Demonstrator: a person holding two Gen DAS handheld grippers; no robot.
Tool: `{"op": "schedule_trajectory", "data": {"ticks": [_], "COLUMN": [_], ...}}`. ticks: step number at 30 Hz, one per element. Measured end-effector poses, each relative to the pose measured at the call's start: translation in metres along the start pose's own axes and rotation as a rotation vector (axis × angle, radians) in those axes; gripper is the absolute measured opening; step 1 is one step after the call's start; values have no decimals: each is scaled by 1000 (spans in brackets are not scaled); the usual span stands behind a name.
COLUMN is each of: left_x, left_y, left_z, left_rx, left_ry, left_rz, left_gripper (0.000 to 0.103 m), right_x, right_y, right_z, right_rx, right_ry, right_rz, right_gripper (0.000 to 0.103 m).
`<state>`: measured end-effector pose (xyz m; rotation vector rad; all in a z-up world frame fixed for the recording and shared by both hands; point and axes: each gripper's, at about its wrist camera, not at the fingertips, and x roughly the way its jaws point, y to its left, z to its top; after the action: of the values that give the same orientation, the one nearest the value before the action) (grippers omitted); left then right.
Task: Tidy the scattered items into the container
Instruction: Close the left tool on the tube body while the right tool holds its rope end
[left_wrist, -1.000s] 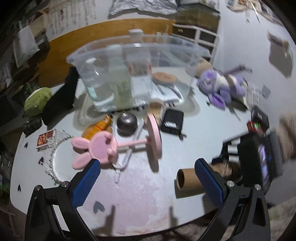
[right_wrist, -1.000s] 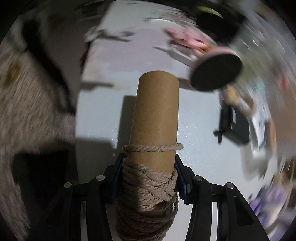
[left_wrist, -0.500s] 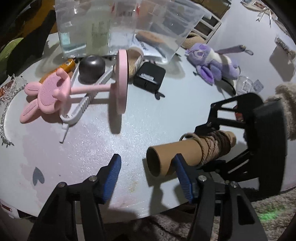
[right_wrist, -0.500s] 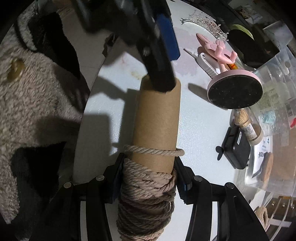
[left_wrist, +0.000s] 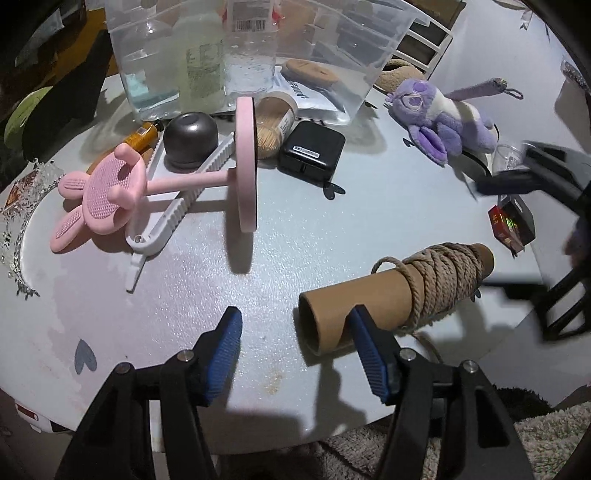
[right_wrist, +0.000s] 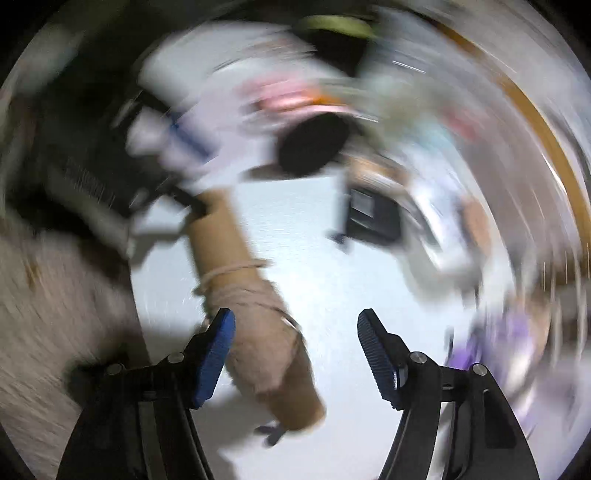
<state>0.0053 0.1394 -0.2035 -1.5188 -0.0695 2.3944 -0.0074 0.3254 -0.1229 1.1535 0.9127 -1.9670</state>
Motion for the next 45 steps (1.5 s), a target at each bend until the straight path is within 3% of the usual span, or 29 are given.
{"op": "schedule_trajectory", "data": {"ticks": [2,3,6,12,17,21,26,30,36,39,45], "left_x": [0,0,0,-1,-1,-1,-1,-13,-11,1,25], "left_y": [1,1,2,-3,-8,-12,-15,-31,-72,-84,-94], "left_z": [0,0,1,3,5,7,11,11,-9,-12,-16], "left_rx": [-3,-5,-10,14,47,88,134,316,788,933,1120], "left_ry": [1,2,4,0,-9,-19,-9,-59,-87,-62,30], "left_rz": [-1,-2,-5,23,55,84,94,88,126,118,92], "left_gripper": [62,62,62,62,62,62,62,62,62,62,59], "right_x": [9,9,4,24,39,44,47,49,52,53,56], "right_y": [3,-15,-23,-37,-28,-28,-30,-32,-35,-37,-44], "right_z": [-13,-30,-88,-127,-121,-122,-123,-124,-125,-124,-117], "right_rx": [276,463,836,1224,1299,1261,1218,1184,1132,1099,1050], "right_ry": [-13,-18,-61,-158,-203,-183,-169,-158,-142,-129,-103], "right_rz": [18,36,102,211,337,362,359,356,351,357,359], "right_gripper": [69,69,69,69,68,47,41,40,40,40,40]}}
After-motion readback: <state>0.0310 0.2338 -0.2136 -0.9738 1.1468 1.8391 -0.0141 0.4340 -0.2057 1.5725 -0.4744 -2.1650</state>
